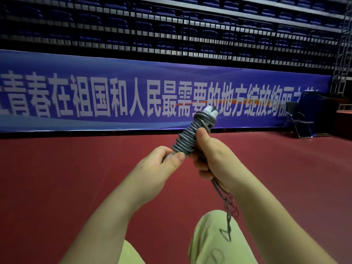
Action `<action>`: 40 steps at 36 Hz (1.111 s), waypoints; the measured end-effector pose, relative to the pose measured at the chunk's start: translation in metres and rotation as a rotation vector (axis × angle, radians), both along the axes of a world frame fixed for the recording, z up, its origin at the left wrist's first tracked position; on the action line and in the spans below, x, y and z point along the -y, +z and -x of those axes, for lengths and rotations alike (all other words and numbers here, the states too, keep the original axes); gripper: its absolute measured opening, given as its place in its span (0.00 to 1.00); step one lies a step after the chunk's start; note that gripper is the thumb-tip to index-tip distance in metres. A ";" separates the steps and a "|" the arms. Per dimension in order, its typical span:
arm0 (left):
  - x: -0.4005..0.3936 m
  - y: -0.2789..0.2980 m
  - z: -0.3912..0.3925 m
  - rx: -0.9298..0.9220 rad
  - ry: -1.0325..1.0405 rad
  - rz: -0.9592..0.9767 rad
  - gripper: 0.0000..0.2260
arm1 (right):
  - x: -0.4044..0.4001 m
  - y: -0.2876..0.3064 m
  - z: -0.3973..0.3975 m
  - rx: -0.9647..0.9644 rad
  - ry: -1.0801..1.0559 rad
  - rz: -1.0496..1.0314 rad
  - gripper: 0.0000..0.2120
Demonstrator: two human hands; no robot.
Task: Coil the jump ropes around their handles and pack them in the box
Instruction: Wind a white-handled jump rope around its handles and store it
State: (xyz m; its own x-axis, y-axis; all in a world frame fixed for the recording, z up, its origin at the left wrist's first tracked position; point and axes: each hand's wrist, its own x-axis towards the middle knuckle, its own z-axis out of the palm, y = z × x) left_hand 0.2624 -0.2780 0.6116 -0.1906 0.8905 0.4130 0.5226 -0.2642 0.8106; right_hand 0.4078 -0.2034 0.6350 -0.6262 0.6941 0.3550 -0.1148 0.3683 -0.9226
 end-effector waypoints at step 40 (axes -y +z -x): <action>0.010 0.012 0.002 -0.105 -0.090 0.112 0.23 | 0.006 -0.005 -0.019 0.132 -0.153 -0.277 0.21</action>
State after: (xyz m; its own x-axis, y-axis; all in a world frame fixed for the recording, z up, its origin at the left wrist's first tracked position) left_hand 0.2606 -0.2877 0.6234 -0.0690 0.9437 0.3236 0.5840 -0.2248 0.7800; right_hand 0.4265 -0.2092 0.6300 -0.5753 0.6722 0.4661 0.0747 0.6106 -0.7884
